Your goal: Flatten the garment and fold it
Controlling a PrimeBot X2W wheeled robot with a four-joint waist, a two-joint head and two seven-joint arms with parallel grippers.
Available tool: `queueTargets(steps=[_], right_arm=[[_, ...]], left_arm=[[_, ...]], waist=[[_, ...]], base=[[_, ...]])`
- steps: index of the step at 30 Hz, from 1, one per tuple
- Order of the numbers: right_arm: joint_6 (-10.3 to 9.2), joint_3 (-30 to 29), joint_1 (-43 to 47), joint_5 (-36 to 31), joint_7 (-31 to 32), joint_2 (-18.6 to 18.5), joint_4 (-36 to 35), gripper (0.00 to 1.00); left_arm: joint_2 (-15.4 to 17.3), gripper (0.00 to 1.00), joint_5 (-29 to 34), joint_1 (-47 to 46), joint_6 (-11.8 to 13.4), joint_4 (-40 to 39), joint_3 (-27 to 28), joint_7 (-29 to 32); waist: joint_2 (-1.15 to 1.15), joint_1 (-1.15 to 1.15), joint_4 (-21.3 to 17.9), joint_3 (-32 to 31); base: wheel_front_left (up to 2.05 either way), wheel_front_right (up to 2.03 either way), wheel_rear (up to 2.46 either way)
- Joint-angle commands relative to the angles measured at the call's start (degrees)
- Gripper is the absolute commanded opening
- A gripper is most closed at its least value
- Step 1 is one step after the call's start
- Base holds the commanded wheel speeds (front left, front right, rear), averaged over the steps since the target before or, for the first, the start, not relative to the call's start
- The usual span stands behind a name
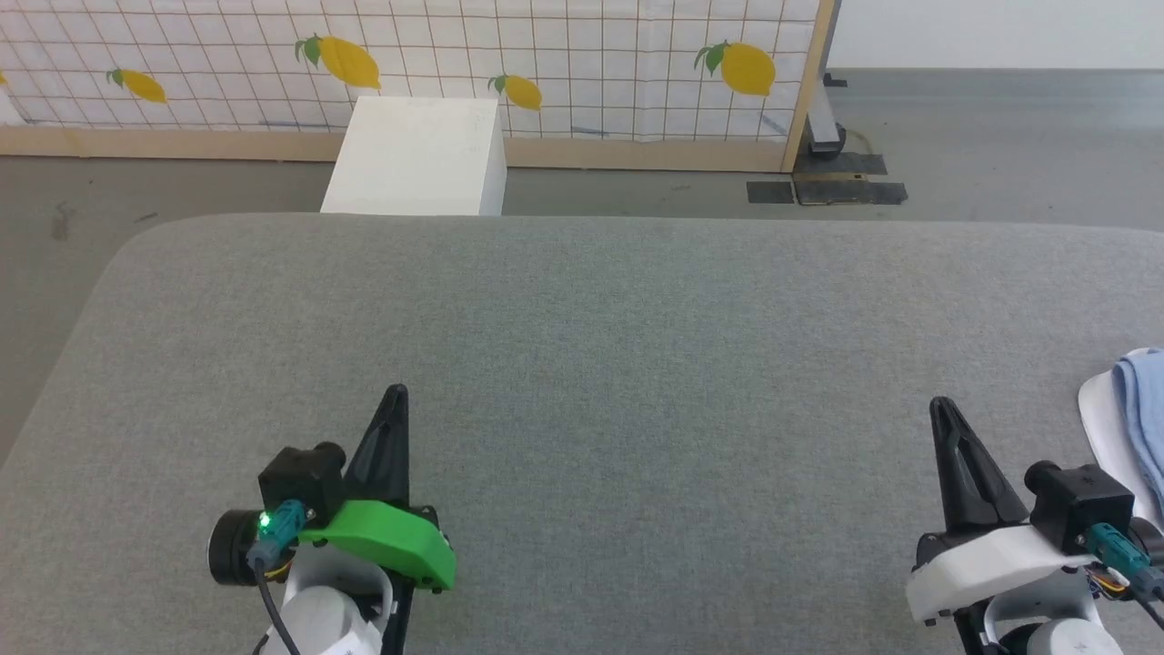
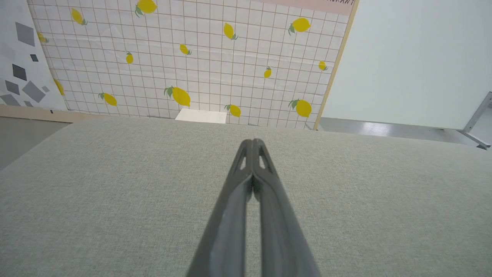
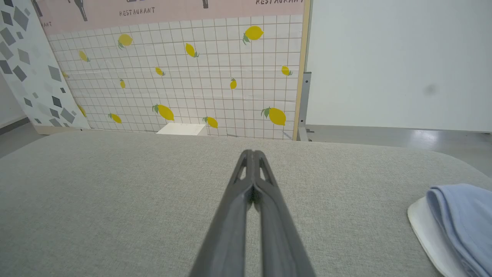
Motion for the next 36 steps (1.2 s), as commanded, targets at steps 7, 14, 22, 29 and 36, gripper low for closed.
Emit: queueTargets(steps=[7, 14, 22, 29, 36], right_arm=[[-0.02, 0.4, -0.1, -0.7, 0.7, 0.0, -0.6, 0.00], [-0.02, 0.6, -0.1, -1.0, 1.2, 0.0, -0.8, 0.00], [-0.03, 0.9, -0.1, -1.4, 1.7, 0.0, -1.1, 0.00], [-0.04, 1.1, -0.2, -1.7, 2.2, 0.1, -1.3, 0.00], [-0.04, 1.3, -0.2, -2.0, 2.6, 0.1, -1.5, 0.00]], left_arm=[[-0.1, 0.00, 1.4, 1.6, 0.7, -1.3, 0.6, 1.2], [-0.1, 0.00, 2.2, 2.1, 0.9, -2.3, 1.0, 2.1], [-0.1, 0.00, 3.0, 2.7, 1.1, -3.4, 1.5, 3.0], [-0.1, 0.00, 3.8, 3.1, 1.3, -4.3, 1.8, 3.8], [-0.2, 0.00, 4.5, 3.6, 1.5, -5.2, 2.2, 4.7]], waist=[[0.00, 0.00, -0.2, -0.1], [0.00, 0.00, -0.5, -0.2], [0.00, 0.00, -0.7, -0.3], [0.00, 0.00, -1.0, -0.3], [0.00, 0.00, -1.2, -0.4]], base=[[0.00, 0.00, 0.00], [0.00, 0.00, 0.00], [0.00, 0.00, 0.00], [0.00, 0.00, 0.00], [0.00, 0.00, 0.00]])
